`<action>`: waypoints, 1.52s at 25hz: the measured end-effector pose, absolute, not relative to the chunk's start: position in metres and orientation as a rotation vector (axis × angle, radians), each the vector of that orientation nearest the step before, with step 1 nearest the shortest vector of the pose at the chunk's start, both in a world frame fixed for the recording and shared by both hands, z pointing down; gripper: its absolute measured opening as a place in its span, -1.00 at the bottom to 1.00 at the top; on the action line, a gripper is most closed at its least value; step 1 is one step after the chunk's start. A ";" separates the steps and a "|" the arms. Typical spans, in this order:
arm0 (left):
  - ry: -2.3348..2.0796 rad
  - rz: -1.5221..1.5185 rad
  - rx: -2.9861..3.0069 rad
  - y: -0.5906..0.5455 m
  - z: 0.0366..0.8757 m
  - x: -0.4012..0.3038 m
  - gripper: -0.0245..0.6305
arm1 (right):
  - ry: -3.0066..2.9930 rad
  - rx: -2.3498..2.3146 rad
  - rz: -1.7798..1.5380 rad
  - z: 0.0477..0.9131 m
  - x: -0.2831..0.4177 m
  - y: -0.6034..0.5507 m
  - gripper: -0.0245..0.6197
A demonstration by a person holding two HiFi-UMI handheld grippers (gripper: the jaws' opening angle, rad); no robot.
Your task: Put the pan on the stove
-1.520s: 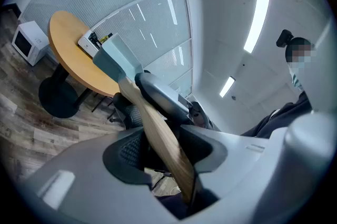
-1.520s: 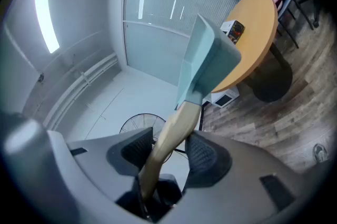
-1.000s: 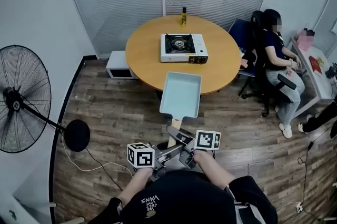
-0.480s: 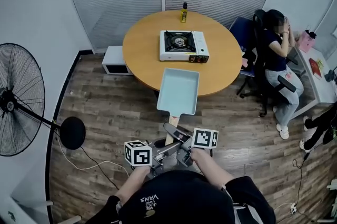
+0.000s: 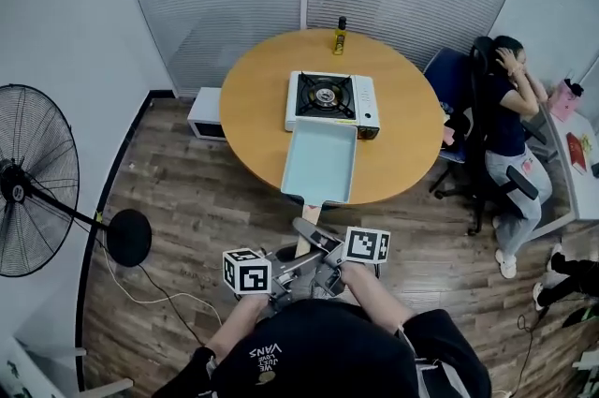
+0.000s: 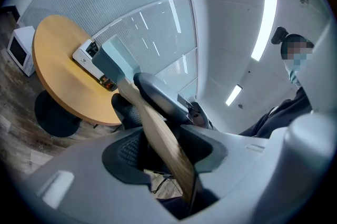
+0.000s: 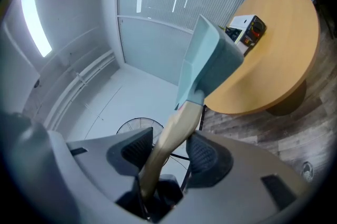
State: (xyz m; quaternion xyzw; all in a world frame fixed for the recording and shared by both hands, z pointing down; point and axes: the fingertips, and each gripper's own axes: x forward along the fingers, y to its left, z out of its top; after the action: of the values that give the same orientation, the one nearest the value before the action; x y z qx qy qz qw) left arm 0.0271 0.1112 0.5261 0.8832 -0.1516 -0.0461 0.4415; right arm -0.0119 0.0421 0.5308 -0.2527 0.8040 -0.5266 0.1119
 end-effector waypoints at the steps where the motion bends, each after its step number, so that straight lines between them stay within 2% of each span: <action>1: -0.385 -0.120 2.189 0.104 0.526 0.031 -0.40 | 2.364 -0.734 -1.551 0.531 -0.009 0.035 -0.35; 10: -0.460 -0.175 2.175 0.052 0.528 0.058 -0.40 | 2.421 -0.664 -1.579 0.533 0.014 -0.014 -0.35; 19: -0.467 -0.177 2.153 0.019 0.535 0.056 -0.40 | 2.402 -0.664 -1.609 0.542 0.012 -0.047 -0.35; 38: -0.264 -0.037 2.170 -0.066 0.537 -0.024 -0.40 | 2.232 -0.868 -1.541 0.543 -0.055 -0.139 -0.35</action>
State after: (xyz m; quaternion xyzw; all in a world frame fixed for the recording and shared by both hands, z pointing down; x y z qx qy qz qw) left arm -0.0237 -0.0659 0.5368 0.8814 -0.1072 -0.0151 0.4598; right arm -0.0547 -0.1391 0.5429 -0.3016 0.7754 -0.5352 0.1463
